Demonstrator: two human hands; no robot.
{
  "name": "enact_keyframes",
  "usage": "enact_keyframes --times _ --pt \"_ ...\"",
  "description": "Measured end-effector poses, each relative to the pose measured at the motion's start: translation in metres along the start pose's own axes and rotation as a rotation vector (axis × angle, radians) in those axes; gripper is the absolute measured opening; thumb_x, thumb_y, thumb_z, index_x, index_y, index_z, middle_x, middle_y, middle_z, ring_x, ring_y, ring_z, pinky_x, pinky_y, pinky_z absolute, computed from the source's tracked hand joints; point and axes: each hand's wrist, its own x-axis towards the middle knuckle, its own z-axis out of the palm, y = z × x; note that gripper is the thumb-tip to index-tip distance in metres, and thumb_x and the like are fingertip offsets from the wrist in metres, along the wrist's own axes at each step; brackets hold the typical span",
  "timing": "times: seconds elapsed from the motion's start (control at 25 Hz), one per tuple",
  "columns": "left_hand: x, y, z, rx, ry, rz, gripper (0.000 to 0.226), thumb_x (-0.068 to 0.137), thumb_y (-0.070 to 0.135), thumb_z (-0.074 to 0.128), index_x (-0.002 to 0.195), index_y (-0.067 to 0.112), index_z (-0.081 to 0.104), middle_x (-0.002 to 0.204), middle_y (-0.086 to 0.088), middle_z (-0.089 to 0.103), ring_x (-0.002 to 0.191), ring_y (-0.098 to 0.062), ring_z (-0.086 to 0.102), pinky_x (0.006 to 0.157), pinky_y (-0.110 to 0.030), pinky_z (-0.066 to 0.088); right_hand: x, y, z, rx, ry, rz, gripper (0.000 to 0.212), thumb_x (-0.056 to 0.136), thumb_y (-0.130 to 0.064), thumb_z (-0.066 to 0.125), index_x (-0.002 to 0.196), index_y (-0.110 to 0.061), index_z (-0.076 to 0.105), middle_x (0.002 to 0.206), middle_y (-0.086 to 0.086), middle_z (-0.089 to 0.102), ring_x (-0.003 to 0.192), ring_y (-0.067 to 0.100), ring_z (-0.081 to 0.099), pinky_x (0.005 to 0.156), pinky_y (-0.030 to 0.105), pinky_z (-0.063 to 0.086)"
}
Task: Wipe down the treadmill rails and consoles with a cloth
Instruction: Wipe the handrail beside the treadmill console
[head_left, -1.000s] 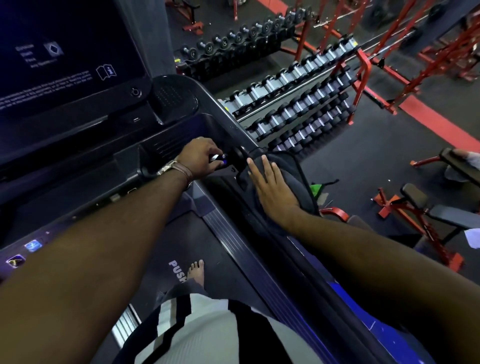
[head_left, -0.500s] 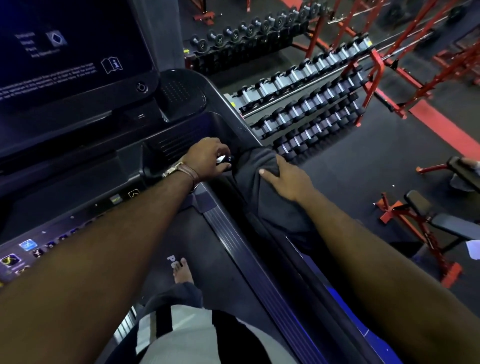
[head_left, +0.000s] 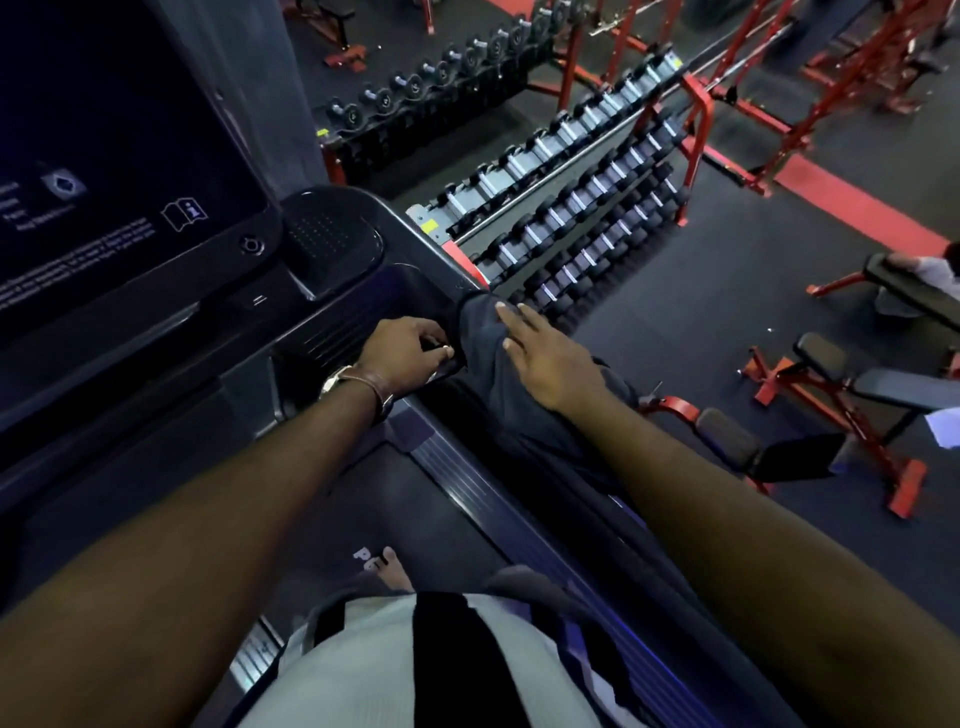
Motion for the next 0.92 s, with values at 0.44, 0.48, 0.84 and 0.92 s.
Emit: enact_keyframes --times 0.44,0.48,0.84,0.92 --pt "-0.008 0.009 -0.002 0.003 0.056 -0.05 0.016 0.083 0.034 0.069 0.096 0.027 0.074 0.101 0.007 0.072 0.095 -0.011 0.064 0.081 -0.016 0.038 0.024 0.033 -0.023 0.496 -0.383 -0.127 0.063 0.1 -0.044 0.051 0.15 -0.055 0.016 0.162 -0.009 0.018 0.143 0.01 0.028 0.116 0.034 0.029" --pt "-0.009 0.01 -0.001 0.012 0.061 -0.052 0.015 0.083 0.034 0.069 0.095 0.028 0.074 0.099 0.007 0.073 0.093 -0.011 0.064 0.08 -0.016 0.039 0.034 0.034 -0.021 0.631 -0.419 -0.044 0.057 0.101 -0.044 0.049 0.15 -0.051 0.022 0.16 -0.008 0.025 0.14 0.01 0.031 0.116 0.03 0.028" --pt "-0.011 0.014 0.002 0.076 0.117 -0.056 0.02 0.083 0.035 0.07 0.1 0.026 0.075 0.103 0.006 0.073 0.095 -0.011 0.064 0.08 -0.017 0.04 0.031 0.039 -0.017 0.588 -0.417 0.102 0.053 0.101 -0.045 0.044 0.151 -0.029 0.031 0.143 0.002 0.05 0.126 0.019 0.05 0.104 0.031 0.039" --pt "-0.011 0.013 0.003 0.082 0.121 -0.062 0.021 0.082 0.035 0.07 0.101 0.026 0.075 0.103 0.005 0.073 0.096 -0.012 0.065 0.081 -0.018 0.042 0.044 0.023 -0.013 0.411 -0.276 0.012 0.061 0.097 -0.048 0.048 0.152 -0.032 0.025 0.146 0.009 0.049 0.128 0.03 0.051 0.105 0.037 0.041"
